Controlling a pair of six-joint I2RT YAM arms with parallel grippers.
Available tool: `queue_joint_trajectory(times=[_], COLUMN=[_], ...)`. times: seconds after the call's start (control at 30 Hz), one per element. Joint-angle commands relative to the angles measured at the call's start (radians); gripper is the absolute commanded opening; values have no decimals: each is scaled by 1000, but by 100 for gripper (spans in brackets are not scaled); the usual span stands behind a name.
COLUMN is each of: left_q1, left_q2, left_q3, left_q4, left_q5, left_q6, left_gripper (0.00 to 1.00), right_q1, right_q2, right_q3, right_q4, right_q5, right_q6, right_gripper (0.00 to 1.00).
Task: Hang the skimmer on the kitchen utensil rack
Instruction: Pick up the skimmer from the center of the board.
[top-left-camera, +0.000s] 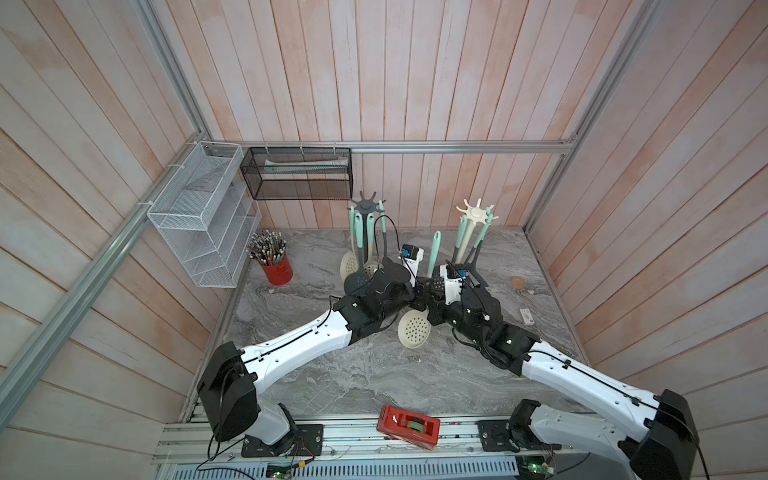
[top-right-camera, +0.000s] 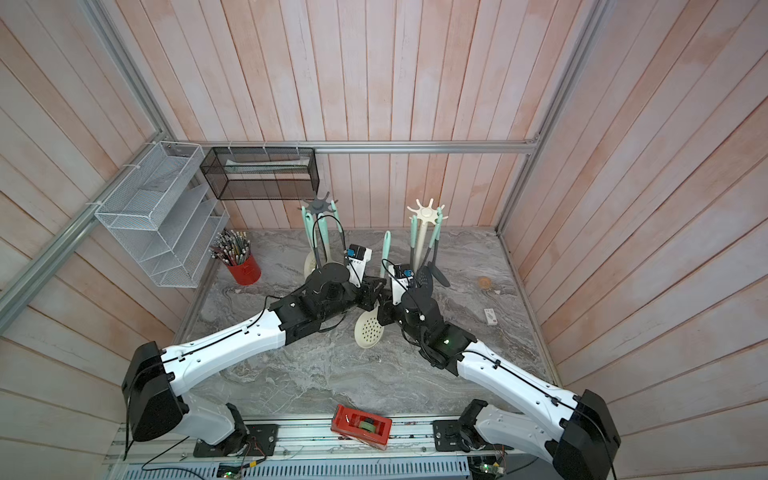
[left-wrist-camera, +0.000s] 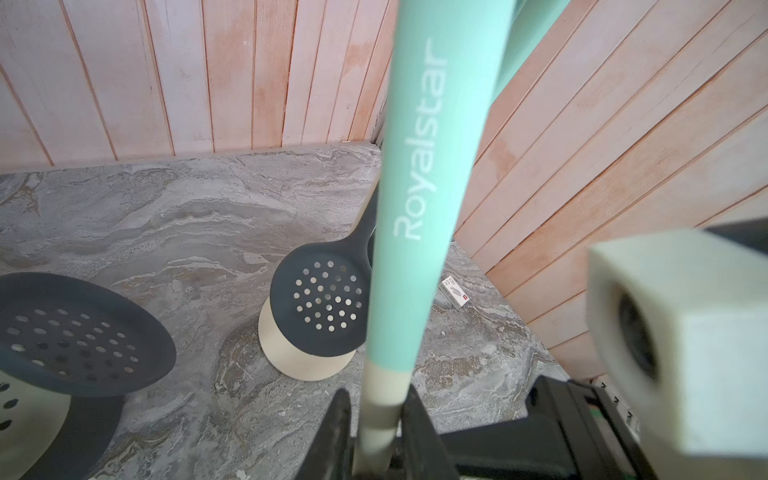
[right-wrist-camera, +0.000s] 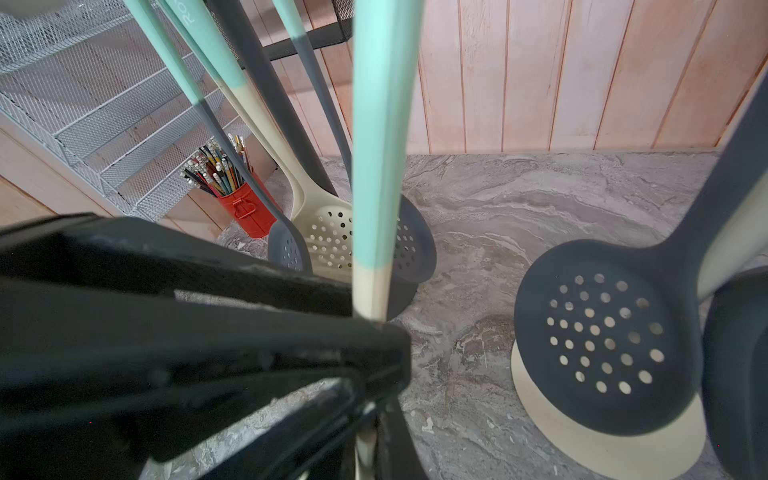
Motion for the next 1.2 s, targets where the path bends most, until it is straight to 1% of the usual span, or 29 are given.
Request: queue_joint_trajectory(times=[0.0,0.2,0.47,0.63,0.67,0.87,1.03,1.17], left_q1=[-3,-2,-2,1,2,31,61,67], left_q2=[28,40,44,31,28,8,-11,-18], left_q3=[27,33,29,14,13,-2,-18,-27], left_q4=[-9,-1,-8,11,15,28,45,63], left_q5=[21,34,3,-2,1,22,48,57], left_q6=[5,-1,-6,-6,-6,-8,9,38], left_gripper=[22,21,0,0,0,0,0,0], right_q1=[6,6,6,5,6,6,6,6], right_q2=[0,8,-4,-14,-16,-42,-74,-127], right_q3=[25,24,15,8,8,-3,-19,-41], right_q4=[38,55,51,51,51,50,60,67], right_q5=[14,-15,-11,-6,-9,-3,-6,10], right_q6=[-13,-18,-19,-19,-18,-17,-24,-33], right_gripper=[0,0,0,1,6,25,35,37])
